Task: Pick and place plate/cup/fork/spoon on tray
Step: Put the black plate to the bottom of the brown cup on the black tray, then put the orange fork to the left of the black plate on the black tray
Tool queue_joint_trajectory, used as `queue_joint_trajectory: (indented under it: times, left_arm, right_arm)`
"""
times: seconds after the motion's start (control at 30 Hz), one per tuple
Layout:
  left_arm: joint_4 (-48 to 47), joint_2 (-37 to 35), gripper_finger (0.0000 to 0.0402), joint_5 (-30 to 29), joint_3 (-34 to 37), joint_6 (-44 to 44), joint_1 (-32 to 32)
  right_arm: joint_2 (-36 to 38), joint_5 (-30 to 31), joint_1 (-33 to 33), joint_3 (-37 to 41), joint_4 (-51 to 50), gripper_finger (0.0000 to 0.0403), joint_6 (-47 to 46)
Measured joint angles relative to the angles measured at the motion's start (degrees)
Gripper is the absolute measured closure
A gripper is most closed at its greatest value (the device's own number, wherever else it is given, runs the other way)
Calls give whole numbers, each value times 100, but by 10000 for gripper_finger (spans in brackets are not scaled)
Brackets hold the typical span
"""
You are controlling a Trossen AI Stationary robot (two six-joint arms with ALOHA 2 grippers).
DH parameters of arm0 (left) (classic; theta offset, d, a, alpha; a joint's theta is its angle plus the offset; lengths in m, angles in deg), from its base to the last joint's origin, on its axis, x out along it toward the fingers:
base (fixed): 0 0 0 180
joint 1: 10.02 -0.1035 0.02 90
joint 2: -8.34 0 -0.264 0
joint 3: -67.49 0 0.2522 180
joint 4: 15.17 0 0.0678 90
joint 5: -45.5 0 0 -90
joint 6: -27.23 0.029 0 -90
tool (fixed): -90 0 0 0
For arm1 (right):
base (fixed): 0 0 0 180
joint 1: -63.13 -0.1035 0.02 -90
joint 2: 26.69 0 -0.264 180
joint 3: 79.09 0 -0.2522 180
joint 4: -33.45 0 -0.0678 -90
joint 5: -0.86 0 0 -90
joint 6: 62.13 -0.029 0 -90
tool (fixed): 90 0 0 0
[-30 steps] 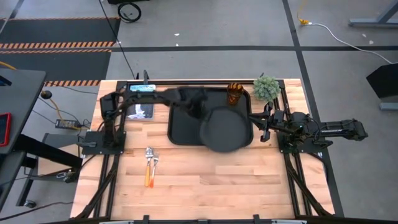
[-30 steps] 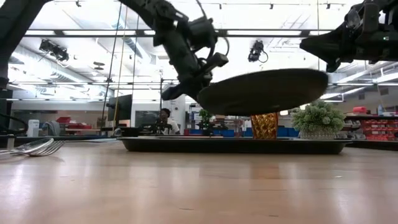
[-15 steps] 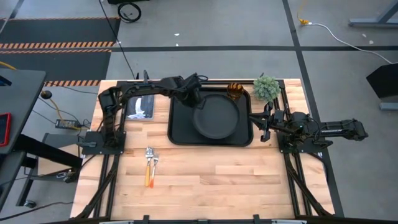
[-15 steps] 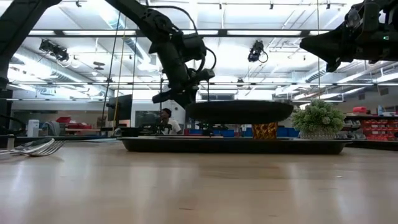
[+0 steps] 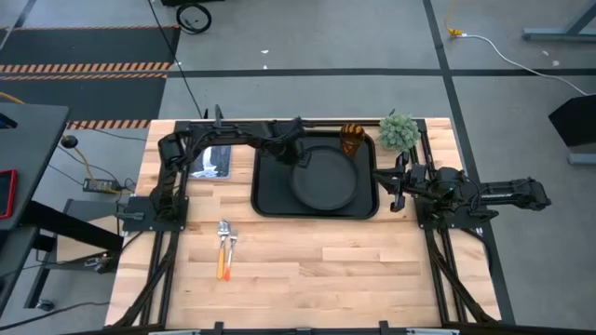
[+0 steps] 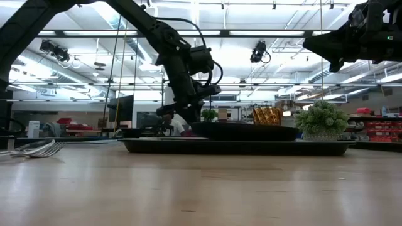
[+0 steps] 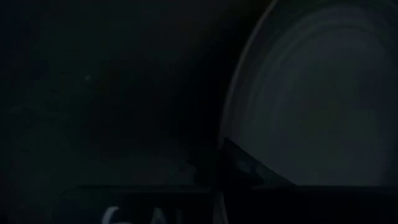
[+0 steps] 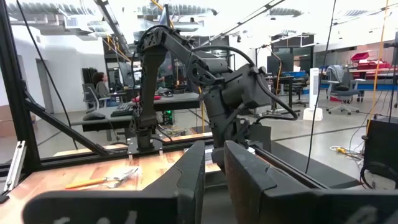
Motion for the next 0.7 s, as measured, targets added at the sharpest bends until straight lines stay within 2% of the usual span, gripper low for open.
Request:
queue_joint_trajectory:
  times: [0.33,0.5,0.7]
  left_arm:
    - [468,141,375,-203,-2,106,309]
    - [425,154,317,-226,0,175,329]
    - [273,73,249,-108,0,748,271]
  right_arm:
    - [1,0,-2,0,0,334,-1]
    - [-1,0,0,1,2,334,1]
    - [-1,0,-2,0,2,334,1]
